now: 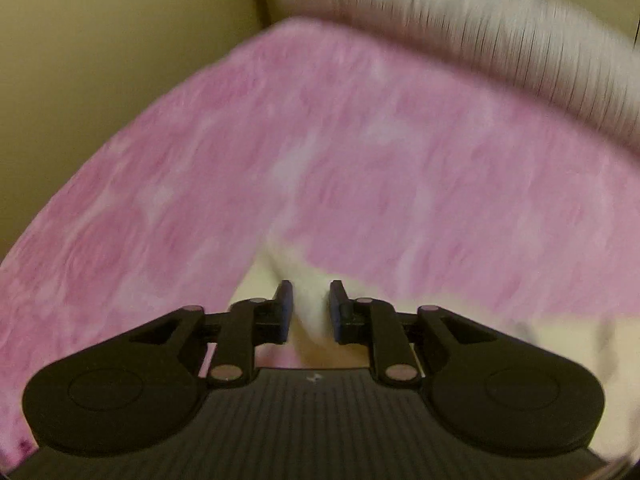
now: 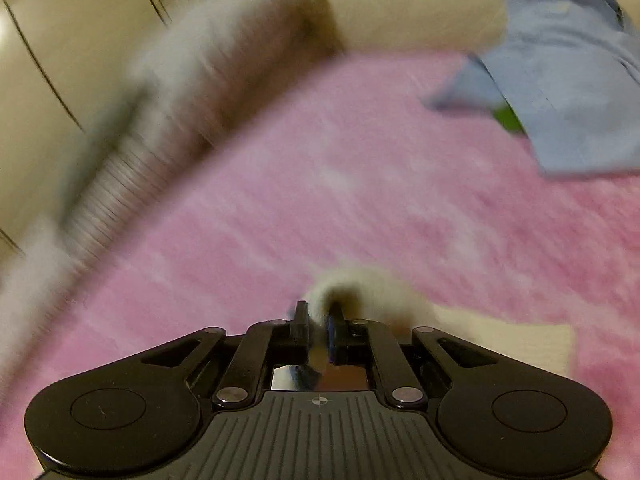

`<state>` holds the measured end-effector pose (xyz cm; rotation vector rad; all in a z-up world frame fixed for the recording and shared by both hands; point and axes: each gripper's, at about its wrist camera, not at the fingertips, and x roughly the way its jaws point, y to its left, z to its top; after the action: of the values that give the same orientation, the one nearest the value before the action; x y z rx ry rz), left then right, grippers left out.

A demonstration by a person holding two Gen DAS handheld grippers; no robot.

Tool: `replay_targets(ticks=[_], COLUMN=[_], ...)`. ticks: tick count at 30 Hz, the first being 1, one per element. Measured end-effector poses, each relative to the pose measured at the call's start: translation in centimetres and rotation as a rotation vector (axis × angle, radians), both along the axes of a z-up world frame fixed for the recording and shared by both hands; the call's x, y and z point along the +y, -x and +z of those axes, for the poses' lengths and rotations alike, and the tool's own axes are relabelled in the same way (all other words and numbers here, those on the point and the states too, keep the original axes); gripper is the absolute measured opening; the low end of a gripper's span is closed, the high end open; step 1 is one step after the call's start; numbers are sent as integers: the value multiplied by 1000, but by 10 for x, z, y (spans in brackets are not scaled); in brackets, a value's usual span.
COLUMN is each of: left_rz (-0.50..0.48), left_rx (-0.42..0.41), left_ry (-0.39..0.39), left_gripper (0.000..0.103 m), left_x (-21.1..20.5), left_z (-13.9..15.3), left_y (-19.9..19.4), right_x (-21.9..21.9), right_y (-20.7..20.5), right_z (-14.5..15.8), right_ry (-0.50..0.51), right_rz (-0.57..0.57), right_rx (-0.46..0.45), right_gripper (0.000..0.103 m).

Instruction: Fold clothes

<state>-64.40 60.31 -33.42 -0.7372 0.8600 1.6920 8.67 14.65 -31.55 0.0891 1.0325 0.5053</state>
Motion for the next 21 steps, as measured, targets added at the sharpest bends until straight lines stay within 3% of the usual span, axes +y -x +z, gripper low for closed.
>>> replay_targets(ticks=[2,4,5,7,9,13,16,18,21], left_rz=[-28,-76,-105,-182,-274,-397,-404,-380,-263], left_rx=[-7,-80,-124,-203,-284,-470,-581,-583,-631], left_ry=[28,50,63,126,213,407,499,538,542], left_gripper=[15,19,21,32,36,43,48,50,52], left_x=[-21,-51,-60,-102,-143,-217,-252,-259,-263], left_z=[-6,-2,-1,4,5,-3,-16,-32,-54], left_y=[-3,-6,-6,-12,-24,-52,-68,-70,-63], right_x=[-7,-27,-39,-62,-79,-103,-119,-130,-138], right_y=[-3,7,13,29,57,138,197,221,240], right_z=[-11,-10,-8,-5,-6,-19,-29,-40,-58], right_ry=[47,5,-25,-84,-110,-36,24,5,-33], right_rz=[-30,-49,-56,-56,14,247,367,362,296], right_rx=[88,131,146,189,297,491,597,677,721], right_gripper=[28,47,51,52,52,52,52,52,52])
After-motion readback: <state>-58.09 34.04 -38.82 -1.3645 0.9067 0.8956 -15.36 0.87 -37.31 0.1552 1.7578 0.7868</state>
